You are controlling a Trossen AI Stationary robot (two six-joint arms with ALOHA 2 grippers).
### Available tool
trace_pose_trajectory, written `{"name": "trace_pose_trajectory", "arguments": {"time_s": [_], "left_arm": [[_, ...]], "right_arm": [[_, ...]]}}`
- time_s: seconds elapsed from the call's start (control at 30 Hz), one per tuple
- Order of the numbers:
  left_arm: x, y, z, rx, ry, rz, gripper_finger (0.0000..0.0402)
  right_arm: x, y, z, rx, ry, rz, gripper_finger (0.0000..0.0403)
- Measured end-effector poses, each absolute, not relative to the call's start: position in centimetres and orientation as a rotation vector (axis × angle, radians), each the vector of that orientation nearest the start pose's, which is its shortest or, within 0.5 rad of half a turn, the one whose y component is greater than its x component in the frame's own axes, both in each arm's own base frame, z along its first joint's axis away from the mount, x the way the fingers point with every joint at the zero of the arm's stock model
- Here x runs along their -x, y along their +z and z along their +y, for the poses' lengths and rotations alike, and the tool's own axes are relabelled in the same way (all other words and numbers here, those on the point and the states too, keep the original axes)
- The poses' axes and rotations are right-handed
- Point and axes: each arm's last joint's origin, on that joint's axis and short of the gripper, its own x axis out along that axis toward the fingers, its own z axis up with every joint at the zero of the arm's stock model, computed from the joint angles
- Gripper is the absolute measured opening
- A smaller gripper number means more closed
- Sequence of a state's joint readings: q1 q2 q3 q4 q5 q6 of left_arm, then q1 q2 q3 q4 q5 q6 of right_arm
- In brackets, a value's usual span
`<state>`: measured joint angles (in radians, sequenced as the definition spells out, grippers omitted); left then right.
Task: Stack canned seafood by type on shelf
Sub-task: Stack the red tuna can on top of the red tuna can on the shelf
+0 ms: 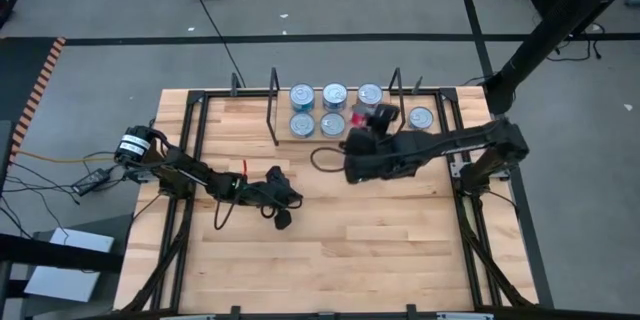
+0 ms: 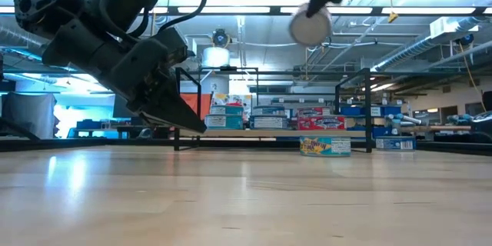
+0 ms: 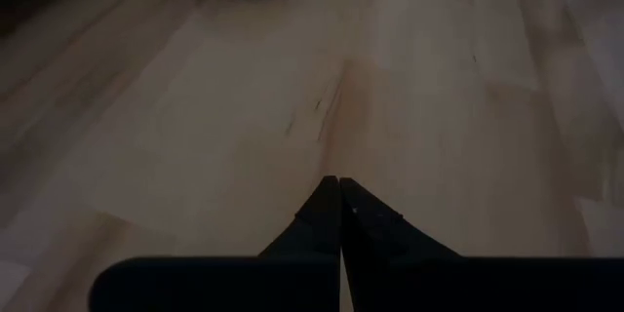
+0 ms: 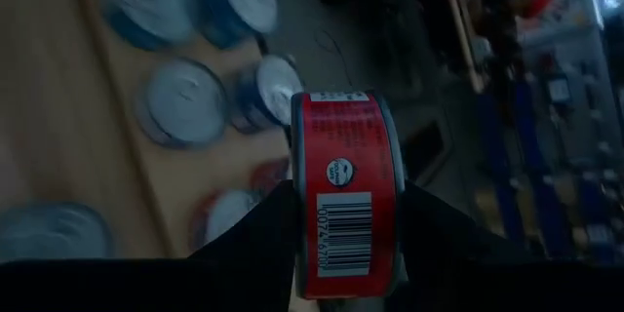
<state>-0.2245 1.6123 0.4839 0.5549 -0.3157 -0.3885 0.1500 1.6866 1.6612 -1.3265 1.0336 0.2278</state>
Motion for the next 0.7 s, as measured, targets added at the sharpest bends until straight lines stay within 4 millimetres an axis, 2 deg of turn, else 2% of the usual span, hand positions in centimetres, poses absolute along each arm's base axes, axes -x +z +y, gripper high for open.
{"name": "trace_pose_trajectory", "arguments": {"time_s": [0.2,0.47,0.7], "left_arm": [[-26.5,12.0,-5.1,0.208,0.191,0.527,0.0003],[-26.5,12.0,-5.1,0.205,0.2,0.525,0.0003],[-26.5,12.0,-5.1,0.201,0.213,0.521,0.0003]], "right_arm": [[-29.7,30.5,0.2,0.587,-0.887,1.073,0.015],[-29.3,25.7,-1.6,0.66,-0.813,1.137,0.0149],[-28.7,23.3,-3.8,0.623,-0.825,1.199,0.0149]]}}
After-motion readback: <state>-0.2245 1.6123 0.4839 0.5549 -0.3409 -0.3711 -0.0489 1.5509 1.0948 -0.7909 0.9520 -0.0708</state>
